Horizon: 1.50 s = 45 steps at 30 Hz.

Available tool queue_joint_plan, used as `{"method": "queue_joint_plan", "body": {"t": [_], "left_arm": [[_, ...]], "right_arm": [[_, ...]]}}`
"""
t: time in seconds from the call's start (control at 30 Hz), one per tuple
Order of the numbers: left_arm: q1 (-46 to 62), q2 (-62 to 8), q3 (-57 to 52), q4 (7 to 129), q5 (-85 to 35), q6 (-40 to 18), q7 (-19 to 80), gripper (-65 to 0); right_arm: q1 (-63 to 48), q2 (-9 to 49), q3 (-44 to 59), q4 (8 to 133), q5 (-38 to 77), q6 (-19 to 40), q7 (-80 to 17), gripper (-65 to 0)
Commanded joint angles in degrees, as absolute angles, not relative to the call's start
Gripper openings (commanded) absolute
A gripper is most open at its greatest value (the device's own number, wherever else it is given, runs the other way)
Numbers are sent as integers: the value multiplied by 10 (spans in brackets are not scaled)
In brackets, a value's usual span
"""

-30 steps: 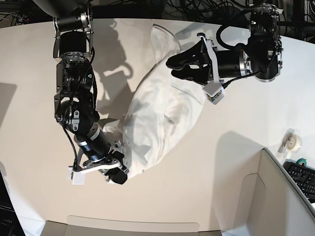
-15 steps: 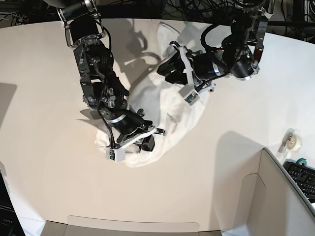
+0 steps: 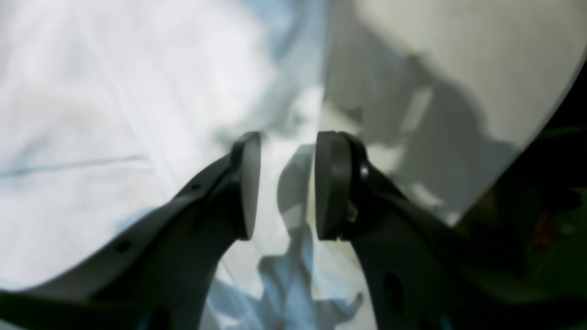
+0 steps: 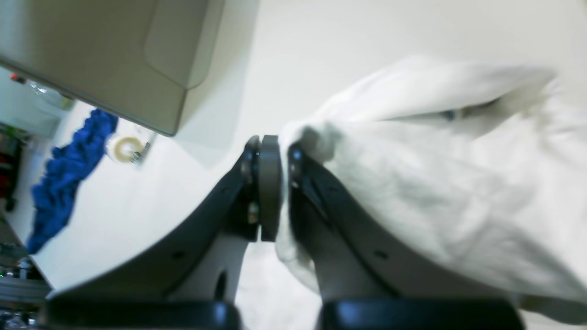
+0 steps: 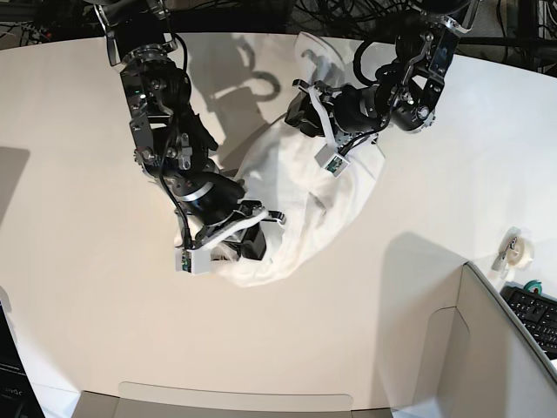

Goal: Layout the t-shirt on the table in an organized manner, then fold the t-shirt properly
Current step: 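Grasp the shirt with both grippers and pull it apart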

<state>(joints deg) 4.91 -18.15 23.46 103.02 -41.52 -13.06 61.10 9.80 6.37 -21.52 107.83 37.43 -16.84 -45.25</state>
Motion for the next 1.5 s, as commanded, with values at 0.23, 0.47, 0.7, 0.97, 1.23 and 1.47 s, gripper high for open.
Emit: {"method": "queue_joint_plan", "body": {"t": [0.23, 0.47, 0.7, 0.97, 1.23, 1.47], "left_arm": [[56, -187, 102, 1031, -423, -133, 594, -451], [55, -189, 28, 1006, -422, -133, 595, -451], [64, -187, 1, 1084, -429, -140, 595, -451], [82, -195, 128, 1189, -424, -207, 590, -451], [73, -177, 223, 1189, -424, -209, 588, -451], [74, -152, 286, 1187, -424, -207, 588, -451]], "right_arm": [[52, 132, -176, 1124, 378, -162, -439, -650], [-6, 166, -95, 1141, 379, -157, -442, -650], [-9, 175, -99, 1141, 379, -157, -444, -650], [7, 209, -98, 1139, 328, -160, -604, -650], [-10, 249, -100, 1139, 191, -157, -636, -650], [-28, 246, -105, 1135, 36, -157, -637, -650]]}}
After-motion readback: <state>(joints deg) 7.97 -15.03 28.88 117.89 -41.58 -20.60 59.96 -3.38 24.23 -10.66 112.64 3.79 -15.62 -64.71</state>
